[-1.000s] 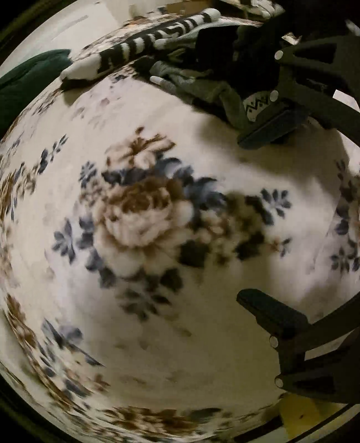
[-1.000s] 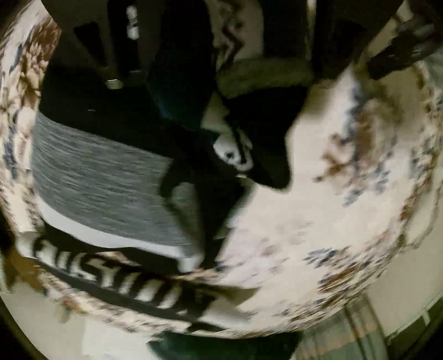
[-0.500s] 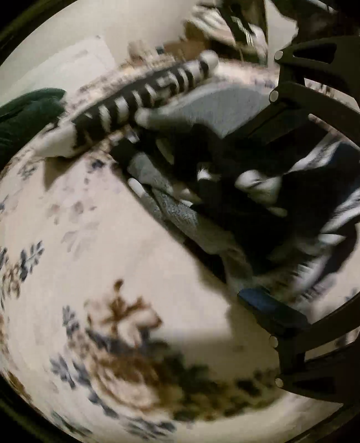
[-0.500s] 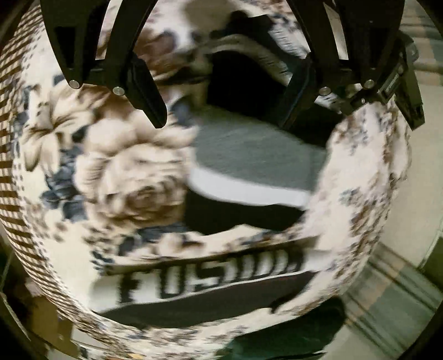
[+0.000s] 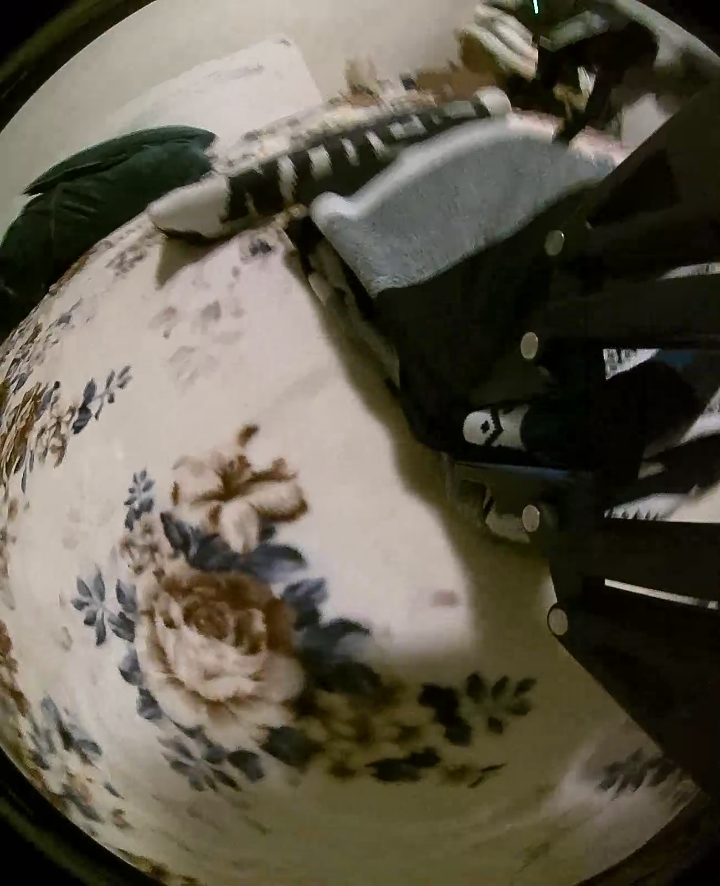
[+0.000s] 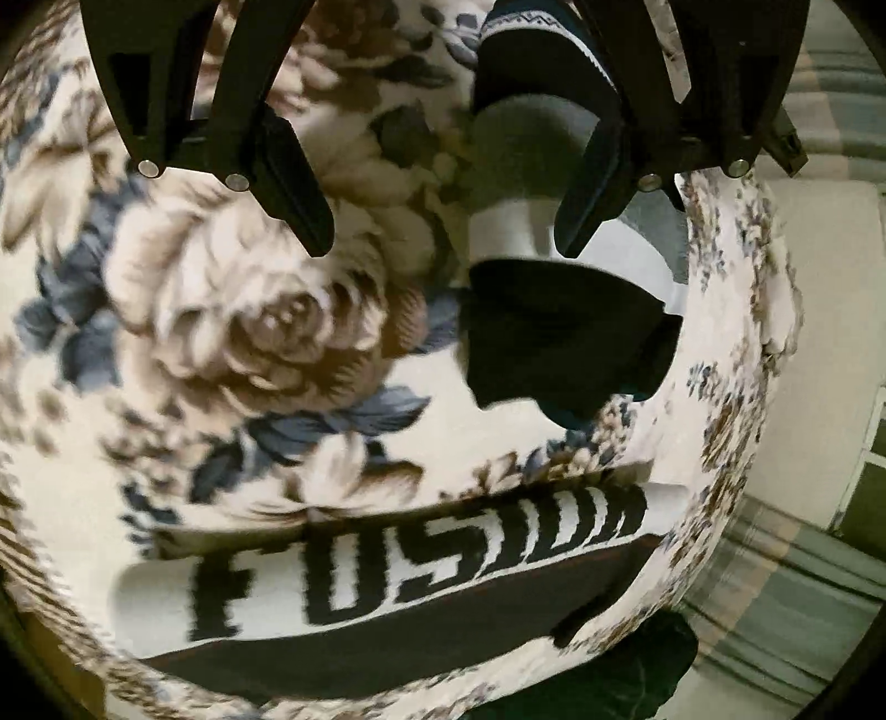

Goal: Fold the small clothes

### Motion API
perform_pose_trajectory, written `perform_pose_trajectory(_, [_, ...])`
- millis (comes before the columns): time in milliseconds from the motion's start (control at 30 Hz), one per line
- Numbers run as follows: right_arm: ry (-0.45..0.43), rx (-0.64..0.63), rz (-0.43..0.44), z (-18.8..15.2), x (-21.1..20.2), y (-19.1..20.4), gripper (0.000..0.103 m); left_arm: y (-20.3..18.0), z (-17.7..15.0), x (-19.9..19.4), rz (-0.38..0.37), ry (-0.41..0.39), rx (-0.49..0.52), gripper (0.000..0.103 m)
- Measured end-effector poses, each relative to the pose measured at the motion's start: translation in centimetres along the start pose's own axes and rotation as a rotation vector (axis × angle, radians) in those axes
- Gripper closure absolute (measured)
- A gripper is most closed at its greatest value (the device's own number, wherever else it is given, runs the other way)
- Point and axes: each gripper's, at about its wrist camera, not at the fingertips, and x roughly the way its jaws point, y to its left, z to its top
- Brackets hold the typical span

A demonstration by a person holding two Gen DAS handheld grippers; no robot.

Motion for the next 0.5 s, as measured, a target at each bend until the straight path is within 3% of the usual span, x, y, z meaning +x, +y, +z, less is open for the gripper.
perform_pose_trajectory(67, [0.042,-0.018,0.091,1.2,1.4,-0.2,0.003,-0.2,-0.9,-1.0,-0.047,-0.003,-0.044,0.058])
perform_pose_trajectory(100, [0.070,-0.018,0.137,1.8,2.4,-0.4,0.002,0.2,-1.4,-1.6,-0.077,-0.001,-0.067,0.027])
perform_pose_trajectory(133, [0.097,-0.021,0.167,2.3,3.3,-0.6,0.002,0.7,-2.3,-2.0,-0.119,-0.001,-0.103,0.015])
perform_pose_trajectory(200, [0.141,-0.026,0.187,3.4,5.2,-1.1,0.002,1.4,-4.2,-1.6,-0.160,0.015,-0.179,0.015])
perform_pose_trajectory(267, [0.178,-0.028,0.188,4.2,6.7,-1.6,0.002,1.4,-5.5,-0.1,-0.154,0.054,-0.231,0.015])
perform_pose_trajectory(333, [0.219,-0.015,0.242,4.6,8.1,-2.1,0.002,2.2,-6.5,1.9,-0.166,0.093,-0.300,0.015])
perform_pose_trajectory(500, [0.308,0.039,0.375,4.6,11.4,-2.6,0.002,1.8,-6.2,4.8,-0.150,0.038,-0.379,0.014])
